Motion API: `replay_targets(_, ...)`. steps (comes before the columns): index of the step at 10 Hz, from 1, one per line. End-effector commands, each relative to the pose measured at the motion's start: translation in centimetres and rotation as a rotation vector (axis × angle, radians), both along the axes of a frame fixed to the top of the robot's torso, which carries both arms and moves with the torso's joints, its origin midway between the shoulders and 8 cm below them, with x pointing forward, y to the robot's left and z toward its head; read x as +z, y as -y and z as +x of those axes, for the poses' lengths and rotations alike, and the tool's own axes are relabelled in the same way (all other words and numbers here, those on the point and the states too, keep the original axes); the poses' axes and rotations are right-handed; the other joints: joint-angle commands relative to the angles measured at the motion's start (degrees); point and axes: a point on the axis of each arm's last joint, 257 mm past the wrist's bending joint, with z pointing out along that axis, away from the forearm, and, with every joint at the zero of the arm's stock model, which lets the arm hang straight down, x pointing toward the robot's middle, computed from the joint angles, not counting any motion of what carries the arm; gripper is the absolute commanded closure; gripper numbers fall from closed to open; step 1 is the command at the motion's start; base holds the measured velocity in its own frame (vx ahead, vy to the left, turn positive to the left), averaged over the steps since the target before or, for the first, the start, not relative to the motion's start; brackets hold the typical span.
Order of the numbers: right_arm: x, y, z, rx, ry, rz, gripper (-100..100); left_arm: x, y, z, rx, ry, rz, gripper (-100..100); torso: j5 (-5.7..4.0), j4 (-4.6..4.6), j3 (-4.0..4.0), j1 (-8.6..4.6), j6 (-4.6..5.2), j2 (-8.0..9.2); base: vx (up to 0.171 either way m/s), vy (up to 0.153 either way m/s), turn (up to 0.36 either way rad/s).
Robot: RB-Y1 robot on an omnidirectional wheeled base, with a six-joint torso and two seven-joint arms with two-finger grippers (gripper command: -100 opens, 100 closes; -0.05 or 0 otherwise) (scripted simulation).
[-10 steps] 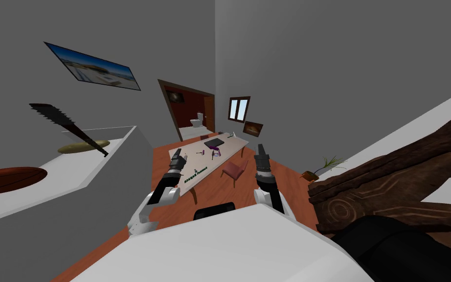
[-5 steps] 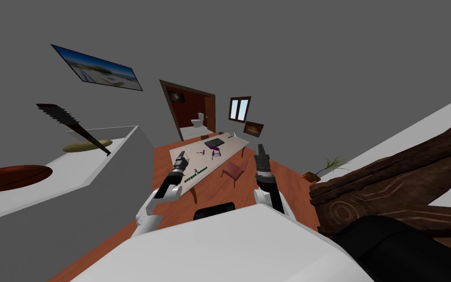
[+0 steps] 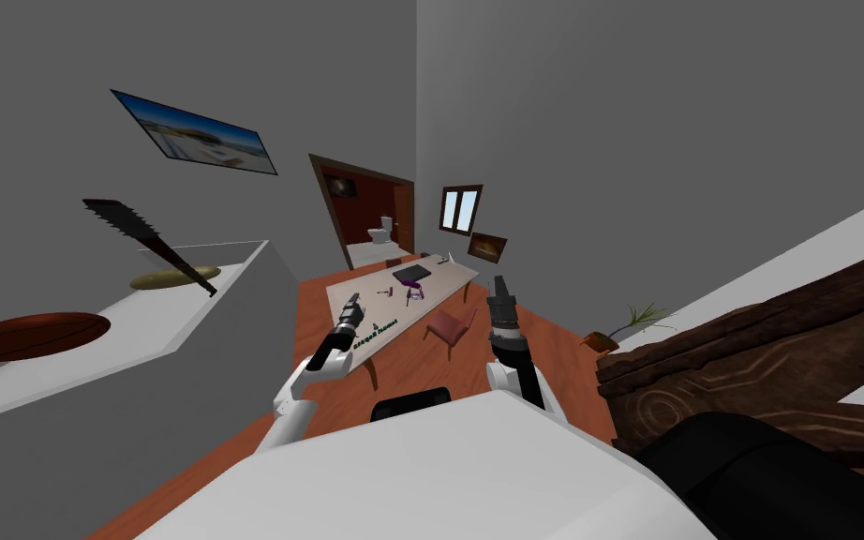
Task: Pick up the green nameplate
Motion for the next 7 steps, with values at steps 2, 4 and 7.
replay_targets(2, 0.0, 0.0, 0.0, 0.000, 0.000, 0.000, 0, -1.7, 0.1, 1.3, 0.000, -0.058, 0.005, -100, 0.00, 0.01, 0.01, 0.01, 0.00, 0.01, 0.006, -0.009, 0.025)
replay_targets(4, 0.0, 0.0, 0.0, 0.000, 0.000, 0.000, 0, -3.4, -0.1, 1.0, 0.004, -0.091, 0.005, -100, 0.00, 0.00, 0.00, 0.00, 0.00, -0.01, 0.007, -0.009, 0.012)
replay_targets(7, 0.0, 0.0, 0.0, 0.000, 0.000, 0.000, 0, -6.4, 0.1, 2.6, 0.006, -0.195, 0.015, -100, 0.00, 0.00, -0.01, -0.01, 0.00, -0.02, 0.012, -0.016, 0.042)
